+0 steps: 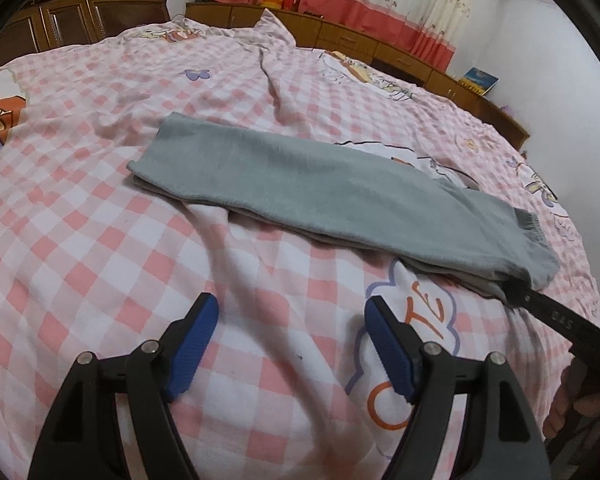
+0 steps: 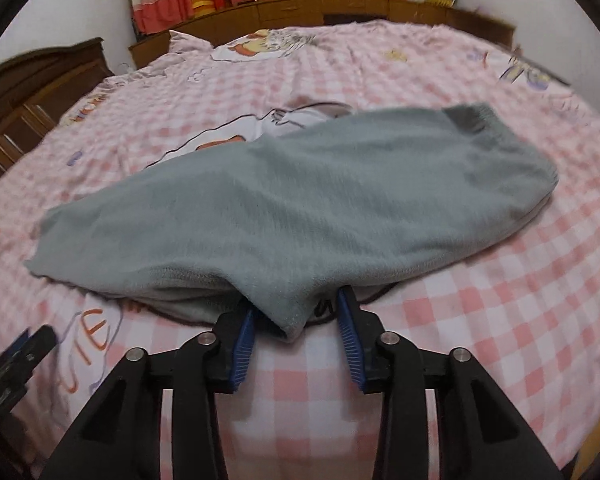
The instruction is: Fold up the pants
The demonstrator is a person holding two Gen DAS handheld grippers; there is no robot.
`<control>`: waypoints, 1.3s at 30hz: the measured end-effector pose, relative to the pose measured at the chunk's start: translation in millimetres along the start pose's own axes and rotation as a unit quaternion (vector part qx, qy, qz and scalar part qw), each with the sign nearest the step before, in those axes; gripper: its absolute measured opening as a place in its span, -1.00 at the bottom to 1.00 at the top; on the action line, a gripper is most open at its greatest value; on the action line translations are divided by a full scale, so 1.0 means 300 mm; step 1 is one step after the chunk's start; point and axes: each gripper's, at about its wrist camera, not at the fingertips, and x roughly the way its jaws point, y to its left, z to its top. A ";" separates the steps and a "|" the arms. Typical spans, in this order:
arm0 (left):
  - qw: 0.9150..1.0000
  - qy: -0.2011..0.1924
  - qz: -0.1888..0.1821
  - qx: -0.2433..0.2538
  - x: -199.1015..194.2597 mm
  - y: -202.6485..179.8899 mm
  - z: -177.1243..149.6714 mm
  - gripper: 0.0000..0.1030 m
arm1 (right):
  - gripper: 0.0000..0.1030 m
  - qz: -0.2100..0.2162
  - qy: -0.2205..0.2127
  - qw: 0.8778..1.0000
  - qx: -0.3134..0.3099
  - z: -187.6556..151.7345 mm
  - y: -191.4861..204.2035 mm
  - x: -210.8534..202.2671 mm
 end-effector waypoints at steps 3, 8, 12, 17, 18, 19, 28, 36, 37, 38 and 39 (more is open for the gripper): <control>1.000 0.000 -0.013 0.001 -0.002 0.010 0.002 0.54 | -0.62 -0.011 -0.028 0.999 0.030 0.032 -0.017 -0.035; 0.999 -0.002 -0.030 -0.010 -0.008 0.028 0.008 0.54 | -0.89 -0.010 -0.041 0.999 0.034 0.079 -0.026 -0.093; 0.999 0.001 -0.036 -0.016 -0.010 0.039 0.039 0.54 | -0.90 -0.021 -0.022 0.999 0.026 0.057 -0.007 -0.098; 1.000 -0.009 -0.010 0.027 -0.010 0.011 0.121 0.53 | -0.86 0.018 0.037 0.996 0.082 -0.029 -0.054 0.018; 0.999 -0.010 -0.007 0.037 -0.004 -0.004 0.142 0.53 | -0.85 0.030 0.036 0.994 0.101 -0.046 -0.072 0.028; 0.999 -0.011 -0.006 0.044 0.006 -0.019 0.166 0.53 | -0.85 0.037 0.028 0.993 0.104 -0.054 -0.080 0.026; 0.983 0.066 0.114 0.125 0.276 -0.124 0.249 0.52 | -0.89 0.004 0.018 0.999 0.048 -0.080 -0.028 0.020; 0.981 0.081 0.141 0.107 0.290 0.049 0.251 0.53 | -0.97 0.051 0.042 0.998 -0.014 -0.137 -0.052 -0.051; 0.981 0.082 0.139 0.106 0.290 0.063 0.253 0.53 | -0.97 0.059 0.041 0.997 -0.019 -0.140 -0.057 -0.065; 0.982 0.083 0.134 0.105 0.284 0.071 0.256 0.53 | -0.96 0.070 0.040 0.997 -0.020 -0.138 -0.068 -0.084; 0.982 0.083 0.132 0.106 0.278 0.073 0.258 0.53 | -0.96 0.081 0.034 0.996 -0.016 -0.129 -0.084 -0.112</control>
